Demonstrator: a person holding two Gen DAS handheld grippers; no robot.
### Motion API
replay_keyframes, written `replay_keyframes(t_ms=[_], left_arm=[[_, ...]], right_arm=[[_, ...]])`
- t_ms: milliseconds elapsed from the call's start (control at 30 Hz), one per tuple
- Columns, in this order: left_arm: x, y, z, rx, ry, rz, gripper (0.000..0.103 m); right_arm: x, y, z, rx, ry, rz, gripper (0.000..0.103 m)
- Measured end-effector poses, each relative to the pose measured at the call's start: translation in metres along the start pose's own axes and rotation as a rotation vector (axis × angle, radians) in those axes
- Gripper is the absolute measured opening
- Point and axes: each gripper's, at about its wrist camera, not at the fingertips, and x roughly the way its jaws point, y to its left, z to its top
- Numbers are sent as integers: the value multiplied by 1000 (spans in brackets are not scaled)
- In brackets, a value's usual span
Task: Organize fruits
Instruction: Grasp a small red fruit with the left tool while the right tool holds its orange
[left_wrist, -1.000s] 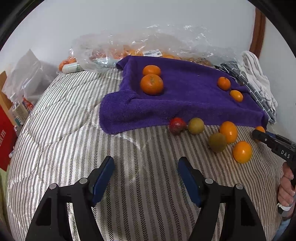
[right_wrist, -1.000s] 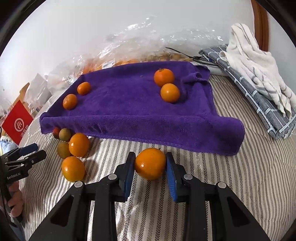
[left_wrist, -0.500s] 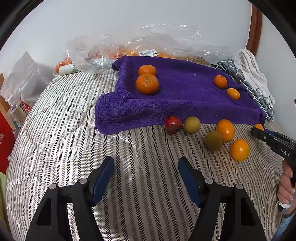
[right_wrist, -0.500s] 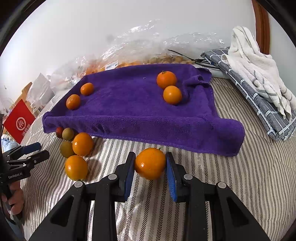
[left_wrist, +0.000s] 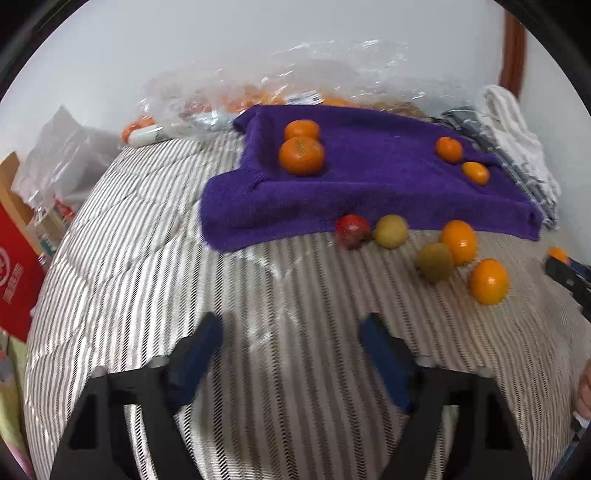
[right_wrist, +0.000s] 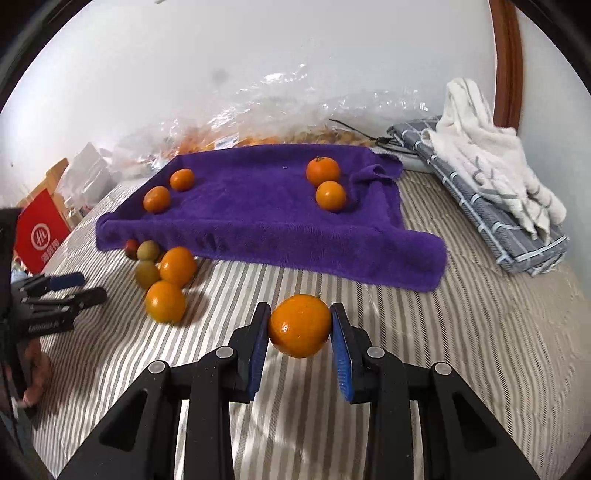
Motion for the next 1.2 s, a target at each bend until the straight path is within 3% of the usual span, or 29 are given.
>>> replay_keyframes(t_ms=[200, 233, 300, 433, 467, 700, 833, 933, 1067, 1200], left_arm=[[4, 3, 5, -22, 30, 10, 92], [5, 2, 9, -28, 31, 1, 88], [7, -1, 19, -38, 28, -24, 64], [17, -8, 35, -44, 22, -61, 53], [19, -11, 38, -37, 16, -66, 46], [24, -23, 46, -25, -6, -140, 45], [29, -31, 49, -19, -24, -112, 45], [32, -31, 52, -51, -34, -131, 43], [31, -22, 51, -81, -41, -190, 20], [27, -10, 49, -147, -63, -246, 20]], right_arm=[[-20, -9, -8, 21, -28, -5, 32], [-20, -10, -7, 26, -30, -6, 32], [-23, -14, -9, 42, -34, -8, 32], [-25, -14, -8, 45, -44, -5, 32], [-25, -14, -7, 43, -47, -2, 32], [-19, -10, -10, 35, -42, 8, 32], [-9, -10, -14, 38, -16, 11, 32], [-3, -12, -15, 45, 9, 14, 32], [-2, -14, -14, 47, 13, -2, 32], [0, -12, -9, 39, 17, -13, 32]])
